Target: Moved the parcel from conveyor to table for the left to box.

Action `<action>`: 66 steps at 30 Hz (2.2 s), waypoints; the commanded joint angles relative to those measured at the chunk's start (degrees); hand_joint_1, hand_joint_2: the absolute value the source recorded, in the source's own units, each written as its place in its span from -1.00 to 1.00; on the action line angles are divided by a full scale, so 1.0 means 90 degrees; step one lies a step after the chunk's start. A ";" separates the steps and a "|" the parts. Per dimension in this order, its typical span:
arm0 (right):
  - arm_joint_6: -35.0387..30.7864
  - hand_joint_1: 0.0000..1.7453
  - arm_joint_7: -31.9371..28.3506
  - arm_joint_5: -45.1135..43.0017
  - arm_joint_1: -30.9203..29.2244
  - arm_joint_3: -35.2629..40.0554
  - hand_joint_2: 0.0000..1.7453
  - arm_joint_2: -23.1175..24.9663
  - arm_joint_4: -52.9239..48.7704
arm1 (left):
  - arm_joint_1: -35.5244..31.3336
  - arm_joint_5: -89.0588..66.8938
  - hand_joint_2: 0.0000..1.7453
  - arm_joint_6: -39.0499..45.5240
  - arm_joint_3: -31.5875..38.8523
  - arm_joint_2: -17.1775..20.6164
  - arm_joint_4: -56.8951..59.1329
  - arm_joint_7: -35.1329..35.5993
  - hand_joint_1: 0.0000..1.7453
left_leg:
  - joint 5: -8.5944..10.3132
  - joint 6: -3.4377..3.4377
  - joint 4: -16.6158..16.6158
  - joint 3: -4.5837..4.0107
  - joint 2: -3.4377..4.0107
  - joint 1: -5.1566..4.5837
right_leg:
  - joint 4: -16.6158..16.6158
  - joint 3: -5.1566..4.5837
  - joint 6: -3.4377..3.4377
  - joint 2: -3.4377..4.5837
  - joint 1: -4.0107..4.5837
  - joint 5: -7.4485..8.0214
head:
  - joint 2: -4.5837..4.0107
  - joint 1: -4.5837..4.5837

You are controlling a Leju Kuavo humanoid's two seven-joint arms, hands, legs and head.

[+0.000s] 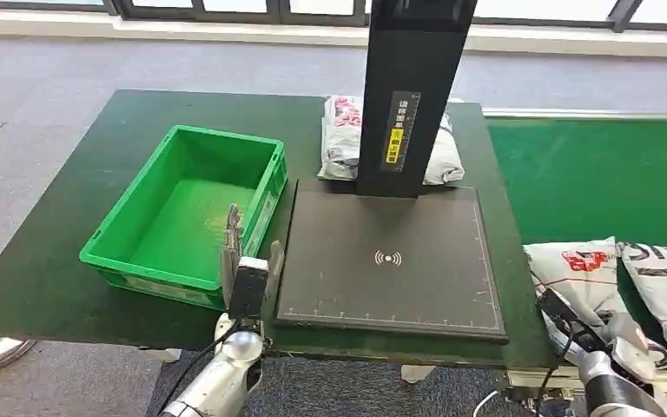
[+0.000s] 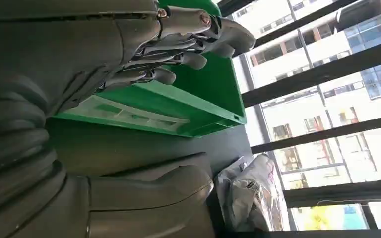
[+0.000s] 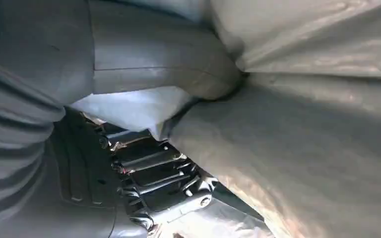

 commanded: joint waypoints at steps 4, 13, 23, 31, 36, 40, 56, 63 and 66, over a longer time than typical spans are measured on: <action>-0.1117 1.00 -0.0132 -0.0639 0.0160 0.0351 1.00 0.0552 -0.0111 | -0.0073 -0.0045 1.00 0.0068 -0.0002 0.0188 0.0186 0.0024 -1.00 | 0.0008 -0.0003 -0.0016 -0.0002 0.0008 0.0005 | -0.0015 -0.0003 -0.0008 0.0004 0.0008 0.0009 | 0.0000 0.0000; -0.2663 1.00 -0.1450 -0.3089 0.0926 0.1145 1.00 0.1695 -0.3170 | 0.0058 -0.0291 1.00 0.0216 0.0243 0.0175 0.0015 0.0024 -1.00 | 0.0009 -0.0010 -0.0023 -0.0036 0.0054 0.0001 | 0.0000 -0.0053 -0.0015 0.0046 0.0002 0.0018 | 0.0000 0.0000; -0.3512 1.00 -0.2101 -0.4993 0.1230 0.3971 1.00 0.2056 -0.5163 | 0.0011 -0.0771 1.00 0.0216 0.0439 0.0151 -0.0268 0.0024 -1.00 | 0.0010 -0.0022 -0.0012 -0.0069 0.0059 -0.0002 | 0.0038 -0.0102 -0.0017 0.0057 -0.0002 0.0012 | 0.0000 0.0000; -0.3464 1.00 -0.2083 -0.5005 0.1190 0.4360 1.00 0.1977 -0.5080 | 0.0002 -0.0787 1.00 0.0216 0.0400 0.0156 -0.0314 0.0024 -1.00 | 0.0023 -0.0028 -0.0010 -0.0073 0.0008 -0.0001 | 0.0040 -0.0092 -0.0012 0.0009 -0.0002 0.0002 | 0.0000 0.0000; -0.3464 1.00 -0.2083 -0.5005 0.1190 0.4360 1.00 0.1977 -0.5080 | 0.0002 -0.0787 1.00 0.0216 0.0400 0.0156 -0.0314 0.0024 -1.00 | 0.0024 -0.0027 -0.0014 -0.0072 0.0006 -0.0003 | 0.0034 -0.0087 -0.0013 0.0007 -0.0005 0.0003 | 0.0000 0.0000; -0.3464 1.00 -0.2083 -0.5005 0.1190 0.4360 1.00 0.1977 -0.5080 | 0.0002 -0.0787 1.00 0.0216 0.0400 0.0156 -0.0314 0.0024 -1.00 | 0.0026 -0.0030 -0.0018 -0.0072 0.0005 -0.0003 | 0.0030 -0.0087 -0.0016 0.0005 -0.0004 0.0005 | 0.0000 0.0000; -0.1692 -1.00 -0.1354 -0.5396 -0.0802 0.6551 1.00 0.2871 -0.1042 | -0.0164 -0.1175 1.00 0.0216 0.0467 0.0000 -0.0498 0.0024 -1.00 | 0.0031 -0.0038 -0.0011 -0.0081 0.0025 0.0003 | 0.0044 -0.0110 -0.0023 0.0029 0.0002 0.0014 | 0.0000 -0.0002; -0.1299 -1.00 -0.2077 -0.5848 -0.0784 0.6297 -1.00 0.2931 -0.0768 | -0.0314 -0.1366 1.00 0.0216 0.0544 -0.0087 -0.0238 0.0024 -1.00 | 0.0041 -0.0034 -0.0010 -0.0091 -0.0011 0.0000 | 0.0050 -0.0110 -0.0025 -0.0008 -0.0002 0.0009 | 0.0000 -0.0002; -0.1443 -1.00 -0.2228 -0.5960 -0.0626 0.6165 -1.00 0.2888 -0.1001 | -0.0233 -0.1558 1.00 0.0216 0.0610 -0.0140 -0.0364 0.0024 -1.00 | 0.0043 -0.0032 -0.0013 -0.0090 -0.0013 0.0001 | 0.0044 -0.0106 -0.0025 -0.0012 -0.0001 0.0009 | 0.0000 -0.0002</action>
